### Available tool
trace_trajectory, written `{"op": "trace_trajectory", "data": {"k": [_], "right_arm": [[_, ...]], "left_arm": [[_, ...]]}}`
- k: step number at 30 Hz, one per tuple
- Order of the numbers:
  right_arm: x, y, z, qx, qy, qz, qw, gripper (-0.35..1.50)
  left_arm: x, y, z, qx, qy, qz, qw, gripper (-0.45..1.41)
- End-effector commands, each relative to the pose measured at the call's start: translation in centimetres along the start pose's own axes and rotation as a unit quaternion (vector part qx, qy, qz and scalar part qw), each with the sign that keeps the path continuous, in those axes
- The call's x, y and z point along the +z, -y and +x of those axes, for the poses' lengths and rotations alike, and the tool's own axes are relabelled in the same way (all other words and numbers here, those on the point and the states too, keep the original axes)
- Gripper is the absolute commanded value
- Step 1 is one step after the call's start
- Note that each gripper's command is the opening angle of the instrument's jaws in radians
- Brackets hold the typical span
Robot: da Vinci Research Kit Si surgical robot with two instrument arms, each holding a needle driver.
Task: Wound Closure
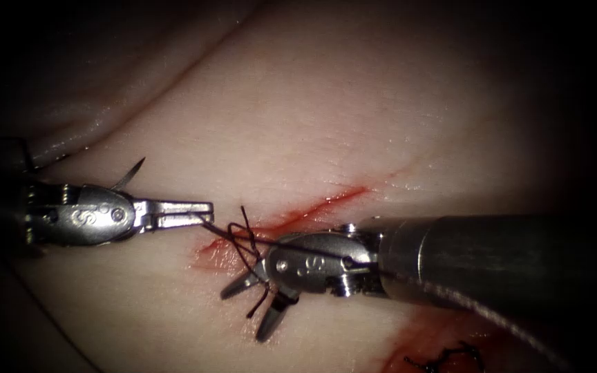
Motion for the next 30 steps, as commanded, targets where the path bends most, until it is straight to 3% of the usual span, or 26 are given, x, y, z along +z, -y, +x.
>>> {"op": "trace_trajectory", "data": {"k": [1,2,3,11,18,20,30], "right_arm": [[0.09,-0.03,-0.01,-0.001,-0.001,0.003,1.0,0.44],[0.09,-0.03,-0.01,0.0,-0.001,0.006,1.0,0.15],[0.08,-0.03,0.0,0.0,-0.003,0.013,1.0,-0.35],[0.0,-0.08,0.08,-0.004,-0.016,0.002,1.0,-0.35],[-0.35,-0.22,0.13,0.005,-0.043,-0.026,0.999,-0.35],[-0.46,-0.27,0.1,0.01,-0.065,-0.037,0.997,-0.35],[-0.58,-0.4,-0.04,0.016,-0.095,-0.049,0.994,-0.35]], "left_arm": [[0.07,-0.03,-0.05,-0.001,0.0,-0.001,1.0,-0.45],[0.07,-0.03,-0.05,-0.001,0.0,-0.001,1.0,-0.45],[0.07,-0.03,-0.04,-0.001,0.0,0.0,1.0,-0.45],[0.07,-0.04,-0.04,-0.001,-0.001,0.001,1.0,-0.45],[0.16,-0.33,0.09,-0.005,-0.003,0.004,1.0,-0.45],[0.25,-0.55,0.21,-0.007,-0.009,-0.003,1.0,-0.45],[0.54,-1.24,0.53,-0.002,-0.016,-0.028,0.999,-0.45]]}}
